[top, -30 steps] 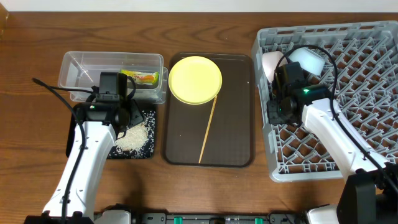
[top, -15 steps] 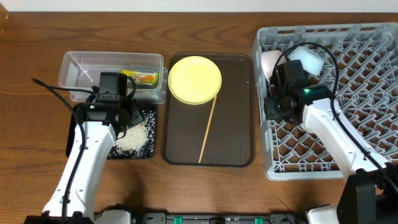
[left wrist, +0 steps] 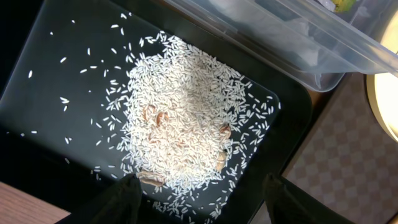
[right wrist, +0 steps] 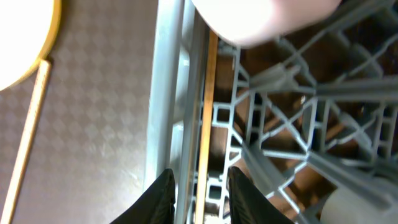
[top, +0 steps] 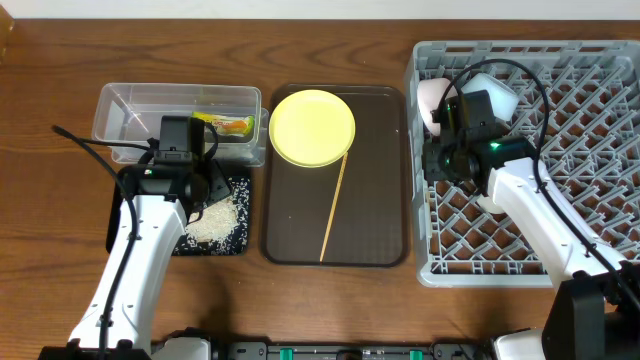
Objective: Sort waste into correct bins and load items into the dishwasher rack
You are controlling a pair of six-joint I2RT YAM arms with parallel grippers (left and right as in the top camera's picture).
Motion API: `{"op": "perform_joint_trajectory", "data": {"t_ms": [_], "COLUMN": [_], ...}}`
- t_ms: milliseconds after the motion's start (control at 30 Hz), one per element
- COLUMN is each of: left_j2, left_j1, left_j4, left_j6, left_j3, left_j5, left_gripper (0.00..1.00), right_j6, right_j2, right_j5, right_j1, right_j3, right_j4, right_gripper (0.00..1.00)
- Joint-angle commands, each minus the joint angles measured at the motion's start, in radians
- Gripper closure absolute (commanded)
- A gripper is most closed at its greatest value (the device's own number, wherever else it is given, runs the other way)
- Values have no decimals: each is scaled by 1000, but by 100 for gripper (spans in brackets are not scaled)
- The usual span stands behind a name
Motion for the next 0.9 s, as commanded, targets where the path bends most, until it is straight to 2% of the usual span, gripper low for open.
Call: {"op": "perform_joint_trajectory", "data": {"t_ms": [0,233,500,767,867], "left_j2": [-5,-5,-5,-5,-5], "left_j1": [4,4,4,4,4], "left_j4": [0,1,1,1,1], "left_j6": [-5,-5,-6,-5,-5], "left_j3": [-6,-6,-6,-6,-6], "left_j5": [-19,-19,-19,-19,-19], "left_gripper": [34,34,34,34,34], "right_j6": [14,13,10,175,213], "right_j2": [-32,-80,-22,127,200], "right_j5": [-108,-163,-189,37,57], "right_j1": [17,50,219,391,434], "right_j3": [13,19,18,18,18], "right_j4": [37,123,155,195,214], "right_gripper": [71,70,58,56,57]}}
